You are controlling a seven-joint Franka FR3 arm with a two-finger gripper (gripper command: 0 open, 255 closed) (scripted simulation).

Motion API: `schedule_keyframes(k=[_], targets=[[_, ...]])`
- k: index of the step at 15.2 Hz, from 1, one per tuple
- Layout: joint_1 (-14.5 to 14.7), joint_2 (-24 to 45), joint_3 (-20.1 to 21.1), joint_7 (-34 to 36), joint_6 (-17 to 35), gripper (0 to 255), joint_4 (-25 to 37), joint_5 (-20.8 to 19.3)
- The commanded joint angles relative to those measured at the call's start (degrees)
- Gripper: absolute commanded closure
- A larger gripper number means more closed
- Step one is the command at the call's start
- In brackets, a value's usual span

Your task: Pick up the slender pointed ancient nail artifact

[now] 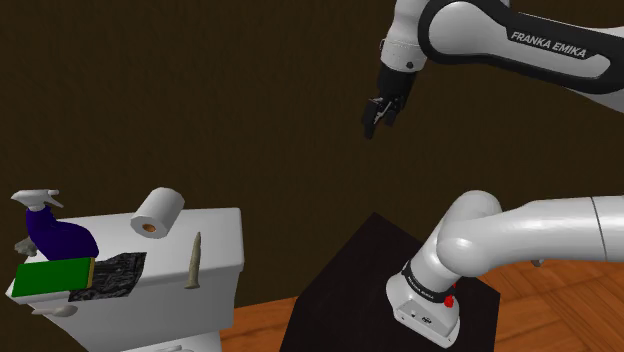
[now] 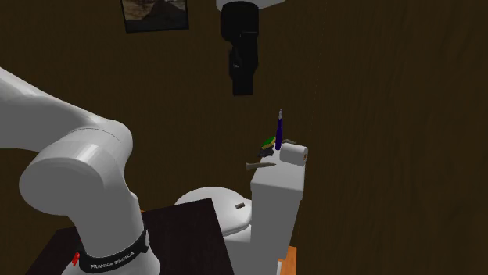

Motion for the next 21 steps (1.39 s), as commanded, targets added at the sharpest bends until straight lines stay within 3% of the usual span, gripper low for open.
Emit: schedule_keyframes(k=[1,11,17,21], targets=[[0.00,0.00,0.00,0.00,0.00,0,0.00,0.00],[1.50,3.29,12.72,18.80,14.00,0,-9.37,7.87],[1.18,10.93,21.28,30.38,23.72,0,-10.46,10.70],[-0.33,18.18,27.37,38.74,30.21,0,-9.17,10.49]])
